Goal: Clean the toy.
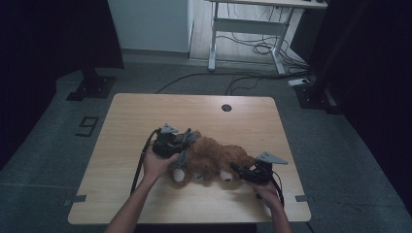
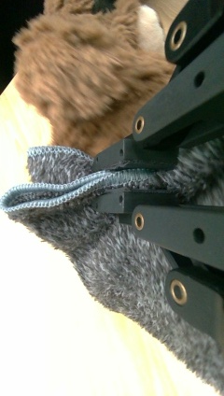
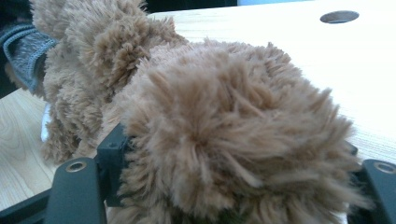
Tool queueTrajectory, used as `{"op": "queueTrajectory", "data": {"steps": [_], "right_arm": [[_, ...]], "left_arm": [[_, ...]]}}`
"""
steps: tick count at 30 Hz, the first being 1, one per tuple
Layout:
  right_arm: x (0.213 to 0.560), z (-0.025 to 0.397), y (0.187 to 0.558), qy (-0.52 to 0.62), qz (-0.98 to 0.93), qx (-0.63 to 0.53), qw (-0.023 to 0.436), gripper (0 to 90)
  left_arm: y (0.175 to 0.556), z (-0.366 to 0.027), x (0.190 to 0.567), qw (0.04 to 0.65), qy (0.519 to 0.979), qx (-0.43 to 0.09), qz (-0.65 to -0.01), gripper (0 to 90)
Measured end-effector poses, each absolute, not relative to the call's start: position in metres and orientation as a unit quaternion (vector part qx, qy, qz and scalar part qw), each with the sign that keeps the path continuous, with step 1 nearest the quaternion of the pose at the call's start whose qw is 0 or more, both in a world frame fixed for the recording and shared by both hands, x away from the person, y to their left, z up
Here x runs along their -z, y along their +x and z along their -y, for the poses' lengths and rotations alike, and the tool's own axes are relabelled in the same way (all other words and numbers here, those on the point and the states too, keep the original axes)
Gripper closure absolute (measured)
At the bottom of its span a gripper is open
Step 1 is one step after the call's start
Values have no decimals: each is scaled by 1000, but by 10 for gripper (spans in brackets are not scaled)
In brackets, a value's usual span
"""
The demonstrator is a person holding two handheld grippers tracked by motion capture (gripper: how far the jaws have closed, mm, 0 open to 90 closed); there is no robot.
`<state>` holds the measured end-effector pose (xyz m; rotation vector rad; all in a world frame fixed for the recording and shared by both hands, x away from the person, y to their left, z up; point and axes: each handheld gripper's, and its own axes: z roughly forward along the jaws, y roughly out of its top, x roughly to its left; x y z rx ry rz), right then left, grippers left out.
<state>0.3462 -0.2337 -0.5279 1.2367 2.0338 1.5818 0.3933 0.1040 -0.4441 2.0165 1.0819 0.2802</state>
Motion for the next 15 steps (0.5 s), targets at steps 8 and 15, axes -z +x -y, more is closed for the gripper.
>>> {"op": "queueTrajectory", "data": {"steps": [8,15], "right_arm": [[529,234,346,428,-702,-550,144,269],[529,235,346,430,-701,-552,138,269]], "left_arm": [[392,-39,436,421,819,-81,-382,807],[382,-16,450,402,838,-99,-355,808]]}}
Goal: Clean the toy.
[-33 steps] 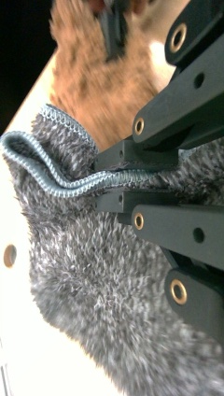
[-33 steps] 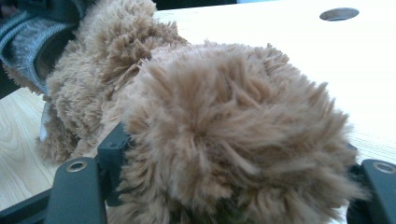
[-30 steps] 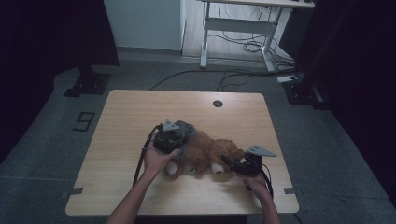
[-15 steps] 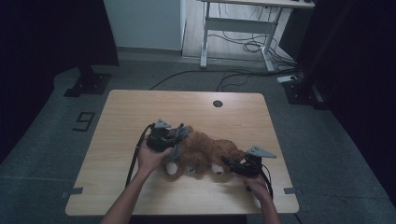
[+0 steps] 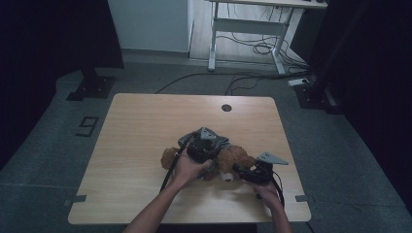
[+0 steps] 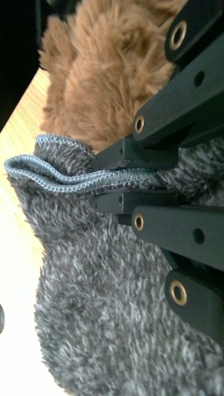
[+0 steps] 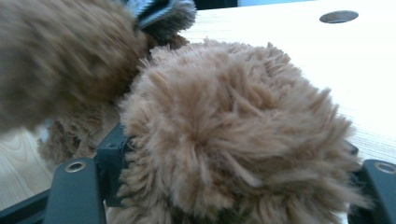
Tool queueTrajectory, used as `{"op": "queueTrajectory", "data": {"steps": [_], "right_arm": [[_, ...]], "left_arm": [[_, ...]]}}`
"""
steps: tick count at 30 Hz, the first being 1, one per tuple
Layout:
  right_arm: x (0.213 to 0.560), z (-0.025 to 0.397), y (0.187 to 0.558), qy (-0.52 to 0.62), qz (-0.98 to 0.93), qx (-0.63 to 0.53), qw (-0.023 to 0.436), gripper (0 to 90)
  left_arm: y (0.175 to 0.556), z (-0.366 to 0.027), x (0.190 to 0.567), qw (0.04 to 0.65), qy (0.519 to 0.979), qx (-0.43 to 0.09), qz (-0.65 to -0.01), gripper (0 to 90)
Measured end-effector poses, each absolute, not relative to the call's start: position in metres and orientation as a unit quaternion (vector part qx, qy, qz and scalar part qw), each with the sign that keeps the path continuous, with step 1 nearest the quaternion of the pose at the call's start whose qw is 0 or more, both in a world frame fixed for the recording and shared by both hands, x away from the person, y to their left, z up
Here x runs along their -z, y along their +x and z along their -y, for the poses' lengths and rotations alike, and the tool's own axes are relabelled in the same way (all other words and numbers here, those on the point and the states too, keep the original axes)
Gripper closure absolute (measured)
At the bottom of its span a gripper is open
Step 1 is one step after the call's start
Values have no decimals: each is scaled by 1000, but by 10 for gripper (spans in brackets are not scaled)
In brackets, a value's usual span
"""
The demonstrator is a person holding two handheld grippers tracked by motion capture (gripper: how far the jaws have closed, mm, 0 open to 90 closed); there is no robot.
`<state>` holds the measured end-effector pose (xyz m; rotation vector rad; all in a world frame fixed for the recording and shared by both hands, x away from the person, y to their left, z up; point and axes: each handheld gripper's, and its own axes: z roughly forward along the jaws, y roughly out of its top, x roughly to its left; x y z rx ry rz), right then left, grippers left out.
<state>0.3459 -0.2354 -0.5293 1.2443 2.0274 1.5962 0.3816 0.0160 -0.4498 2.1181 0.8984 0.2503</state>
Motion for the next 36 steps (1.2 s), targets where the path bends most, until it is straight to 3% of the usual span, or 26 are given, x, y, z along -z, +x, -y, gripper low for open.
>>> {"op": "queueTrajectory", "data": {"steps": [17,20,28,36], "right_arm": [[529,236,346,430,-700,-554,134,269],[529,236,347,431,-699,-555,133,270],[530,236,346,431,-698,-555,137,270],[528,236,345,428,-701,-555,135,231]], "left_arm": [[371,-128,452,410,793,-125,-433,808],[372,-127,443,410,793,-134,-430,806],[396,-79,418,417,806,-127,-400,804],[401,-53,455,393,826,-102,-391,810]]}}
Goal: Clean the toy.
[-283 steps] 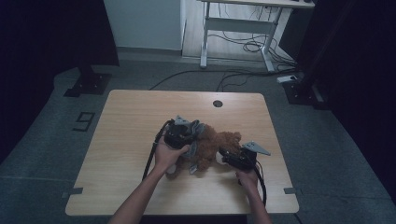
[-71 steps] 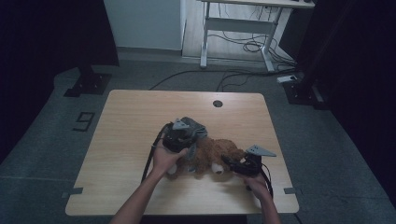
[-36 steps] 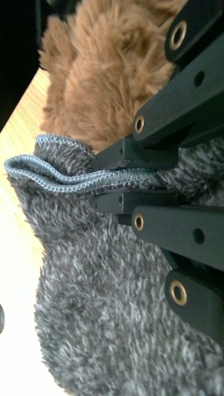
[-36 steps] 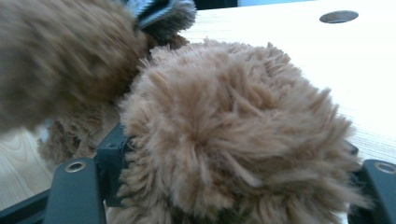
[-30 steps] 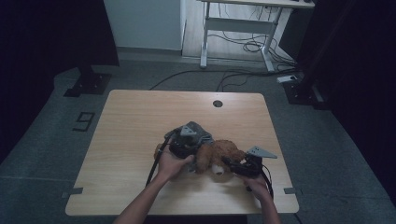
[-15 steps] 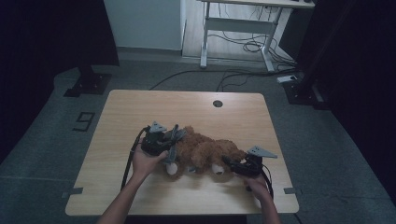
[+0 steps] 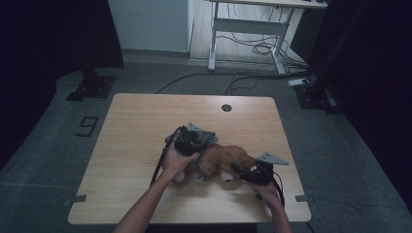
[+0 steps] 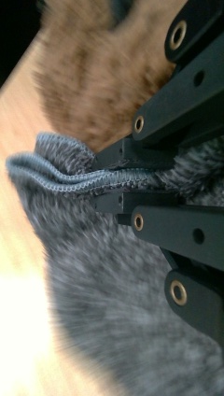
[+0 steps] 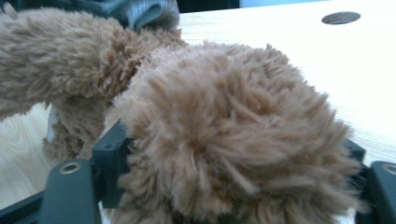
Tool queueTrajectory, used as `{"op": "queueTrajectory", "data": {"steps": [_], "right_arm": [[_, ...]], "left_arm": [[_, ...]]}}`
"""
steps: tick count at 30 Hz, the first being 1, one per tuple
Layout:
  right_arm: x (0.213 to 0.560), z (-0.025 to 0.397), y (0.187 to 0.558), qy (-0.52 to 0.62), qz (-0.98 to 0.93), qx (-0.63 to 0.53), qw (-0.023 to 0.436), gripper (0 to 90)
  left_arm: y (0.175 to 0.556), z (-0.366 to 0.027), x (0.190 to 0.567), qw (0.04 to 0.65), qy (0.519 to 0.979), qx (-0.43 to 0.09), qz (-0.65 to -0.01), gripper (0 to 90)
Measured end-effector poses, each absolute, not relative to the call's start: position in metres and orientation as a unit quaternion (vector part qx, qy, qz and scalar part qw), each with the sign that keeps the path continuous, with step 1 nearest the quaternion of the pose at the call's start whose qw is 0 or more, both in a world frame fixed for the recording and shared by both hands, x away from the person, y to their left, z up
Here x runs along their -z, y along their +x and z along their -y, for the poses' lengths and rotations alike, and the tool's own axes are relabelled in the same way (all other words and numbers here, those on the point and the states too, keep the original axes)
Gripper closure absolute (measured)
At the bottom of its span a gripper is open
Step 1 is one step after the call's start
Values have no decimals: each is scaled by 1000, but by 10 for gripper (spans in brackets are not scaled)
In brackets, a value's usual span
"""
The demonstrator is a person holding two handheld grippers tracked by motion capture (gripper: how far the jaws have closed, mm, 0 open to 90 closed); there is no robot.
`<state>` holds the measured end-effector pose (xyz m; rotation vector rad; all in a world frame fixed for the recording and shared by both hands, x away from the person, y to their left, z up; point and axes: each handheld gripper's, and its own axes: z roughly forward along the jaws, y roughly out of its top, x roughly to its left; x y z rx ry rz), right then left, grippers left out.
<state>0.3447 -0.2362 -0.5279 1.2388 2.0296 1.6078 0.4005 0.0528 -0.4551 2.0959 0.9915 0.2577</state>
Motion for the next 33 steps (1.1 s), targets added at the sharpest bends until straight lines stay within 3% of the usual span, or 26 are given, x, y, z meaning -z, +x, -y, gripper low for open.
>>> {"op": "queueTrajectory", "data": {"steps": [4,17,24,25,30,33], "right_arm": [[516,237,343,425,-704,-556,125,166],[491,233,349,433,-708,-543,126,123],[505,230,348,440,-738,-505,84,15],[513,228,347,444,-740,-501,61,0],[521,221,343,437,-749,-496,37,1],[523,214,341,428,-759,-488,41,131]], "left_arm": [[391,-63,456,408,819,-94,-392,813],[358,-75,466,441,805,-110,-380,814],[339,-85,470,452,807,-101,-367,813],[333,-90,472,454,807,-98,-365,813],[325,-99,476,459,804,-90,-367,813],[324,-103,479,465,797,-97,-373,813]]}}
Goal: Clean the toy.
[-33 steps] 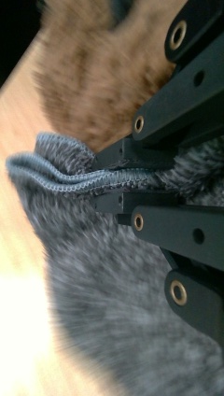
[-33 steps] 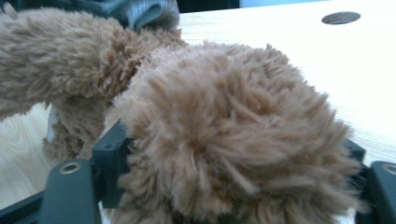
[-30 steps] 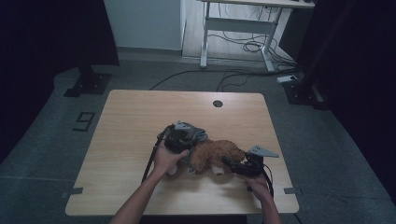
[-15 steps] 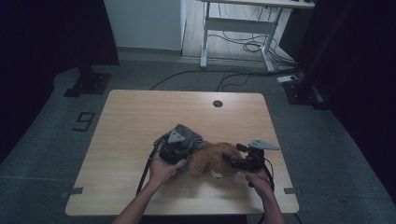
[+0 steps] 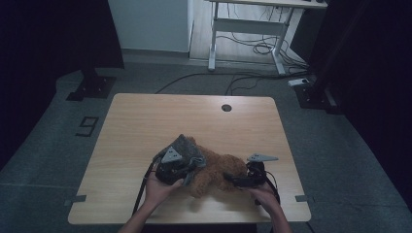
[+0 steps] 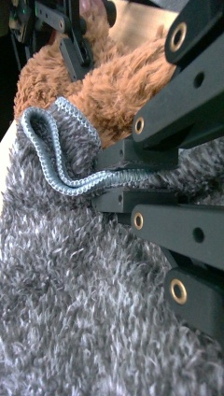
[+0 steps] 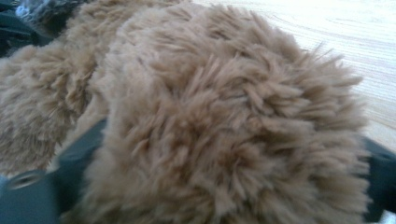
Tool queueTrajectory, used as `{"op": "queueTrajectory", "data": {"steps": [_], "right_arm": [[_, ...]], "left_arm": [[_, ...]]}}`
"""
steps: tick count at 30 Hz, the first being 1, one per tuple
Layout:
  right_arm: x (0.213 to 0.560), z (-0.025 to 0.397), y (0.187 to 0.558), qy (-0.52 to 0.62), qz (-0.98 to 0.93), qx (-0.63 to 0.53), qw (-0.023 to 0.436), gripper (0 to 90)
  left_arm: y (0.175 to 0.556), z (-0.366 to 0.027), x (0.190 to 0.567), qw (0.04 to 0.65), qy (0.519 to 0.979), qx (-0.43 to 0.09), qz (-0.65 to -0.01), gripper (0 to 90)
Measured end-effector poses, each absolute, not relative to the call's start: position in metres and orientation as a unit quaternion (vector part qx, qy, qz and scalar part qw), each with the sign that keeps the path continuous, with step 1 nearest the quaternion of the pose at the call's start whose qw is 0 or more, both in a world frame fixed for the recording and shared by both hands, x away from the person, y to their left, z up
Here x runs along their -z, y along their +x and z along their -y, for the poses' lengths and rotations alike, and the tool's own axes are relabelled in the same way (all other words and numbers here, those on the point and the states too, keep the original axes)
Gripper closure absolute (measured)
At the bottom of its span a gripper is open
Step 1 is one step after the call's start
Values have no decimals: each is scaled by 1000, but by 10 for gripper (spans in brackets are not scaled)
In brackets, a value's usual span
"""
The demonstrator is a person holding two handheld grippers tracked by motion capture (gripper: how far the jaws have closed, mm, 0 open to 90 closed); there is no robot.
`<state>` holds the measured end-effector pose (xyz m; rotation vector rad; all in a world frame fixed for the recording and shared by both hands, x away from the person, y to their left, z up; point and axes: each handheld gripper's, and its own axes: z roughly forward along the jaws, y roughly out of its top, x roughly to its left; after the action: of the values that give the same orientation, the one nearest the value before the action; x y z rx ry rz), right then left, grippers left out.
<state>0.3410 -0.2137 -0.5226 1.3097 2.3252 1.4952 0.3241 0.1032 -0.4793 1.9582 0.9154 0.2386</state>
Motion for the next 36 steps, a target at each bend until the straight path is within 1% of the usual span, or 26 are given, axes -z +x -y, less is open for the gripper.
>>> {"op": "queueTrajectory", "data": {"steps": [1,4,7,11,17,20,24,27,30,33,35,36], "right_arm": [[522,213,342,428,-759,-488,43,167],[522,212,344,426,-755,-495,54,310],[522,212,349,430,-747,-501,72,398],[523,213,363,445,-731,-512,79,439],[524,211,391,467,-705,-521,112,486],[522,212,403,476,-700,-519,119,492],[521,215,413,481,-695,-517,137,489],[523,216,411,471,-694,-524,148,482],[526,217,403,453,-697,-533,156,466],[527,220,393,440,-701,-543,142,430],[528,222,387,445,-699,-546,128,362],[527,222,385,446,-700,-545,122,342]], "left_arm": [[325,-103,480,467,795,-99,-374,812],[331,-102,481,471,792,-106,-375,812],[343,-98,478,466,794,-111,-374,812],[367,-93,466,448,803,-108,-378,806],[402,-79,461,428,804,-139,-389,806],[416,-75,456,420,808,-139,-390,802],[422,-70,454,416,809,-141,-392,798],[419,-72,455,421,806,-137,-392,799],[407,-77,459,430,803,-132,-390,801],[391,-82,465,439,801,-135,-383,804],[382,-85,469,444,799,-136,-382,806],[377,-88,472,448,797,-136,-382,807]]}}
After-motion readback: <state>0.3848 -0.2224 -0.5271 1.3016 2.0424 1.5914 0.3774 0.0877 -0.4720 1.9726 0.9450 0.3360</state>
